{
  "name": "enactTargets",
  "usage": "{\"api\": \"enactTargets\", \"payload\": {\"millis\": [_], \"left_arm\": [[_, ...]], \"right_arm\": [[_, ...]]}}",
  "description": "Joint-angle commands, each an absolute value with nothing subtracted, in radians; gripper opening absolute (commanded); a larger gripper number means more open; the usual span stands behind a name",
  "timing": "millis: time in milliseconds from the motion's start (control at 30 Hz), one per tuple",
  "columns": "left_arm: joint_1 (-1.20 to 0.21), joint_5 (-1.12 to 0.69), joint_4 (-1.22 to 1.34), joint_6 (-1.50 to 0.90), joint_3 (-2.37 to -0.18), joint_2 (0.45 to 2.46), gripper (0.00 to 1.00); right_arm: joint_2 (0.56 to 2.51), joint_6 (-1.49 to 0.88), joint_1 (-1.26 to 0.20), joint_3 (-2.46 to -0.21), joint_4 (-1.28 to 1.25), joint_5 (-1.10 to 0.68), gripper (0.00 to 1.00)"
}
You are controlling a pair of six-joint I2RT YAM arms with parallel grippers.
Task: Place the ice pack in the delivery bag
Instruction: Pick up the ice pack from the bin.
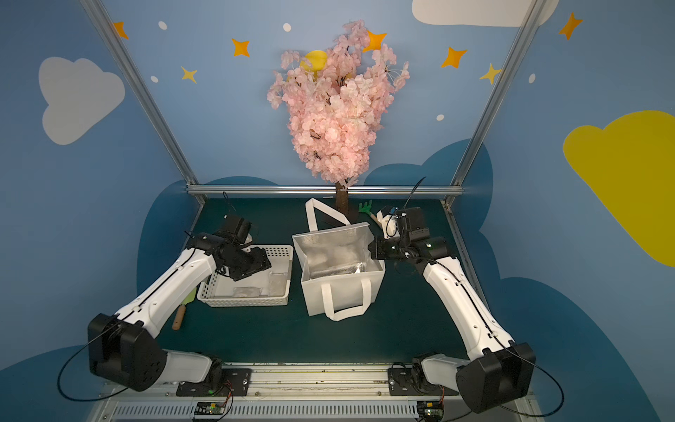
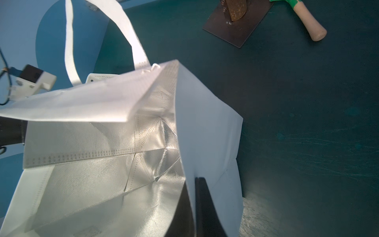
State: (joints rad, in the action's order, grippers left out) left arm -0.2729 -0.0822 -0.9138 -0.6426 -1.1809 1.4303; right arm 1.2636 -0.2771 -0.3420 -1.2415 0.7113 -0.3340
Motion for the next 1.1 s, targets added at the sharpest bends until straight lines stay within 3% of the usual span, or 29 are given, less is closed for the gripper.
{"api": "enactTargets", "payload": {"millis": [0, 467, 900, 1000, 1067], "left_arm": [[-0.271, -0.184, -0.891, -0.750, -1.165, 1.495, 0.73], [-0.301, -0.200, -0.746, -0.665, -1.153, 1.749, 0.75], [-0.365, -0.041, -0.816, -0.577, -1.220, 1.971, 0.72], [-0.374, -0.048, -0.815, -0.579, -1.215, 1.970, 0.64], [-0.375, -0.053, -0.804, -0.581, -1.206, 1.953, 0.49]], "right_arm": [[1.258, -0.282, -0.350, -1.264, 0.701, -0.337, 0.05], [1.240, -0.276, -0.356, -1.254, 0.704, -0.318, 0.05], [1.247, -0.275, -0.356, -1.261, 0.712, -0.305, 0.05], [1.251, -0.277, -0.355, -1.265, 0.713, -0.304, 0.05], [1.253, -0.277, -0.355, -1.267, 0.713, -0.304, 0.05]]}}
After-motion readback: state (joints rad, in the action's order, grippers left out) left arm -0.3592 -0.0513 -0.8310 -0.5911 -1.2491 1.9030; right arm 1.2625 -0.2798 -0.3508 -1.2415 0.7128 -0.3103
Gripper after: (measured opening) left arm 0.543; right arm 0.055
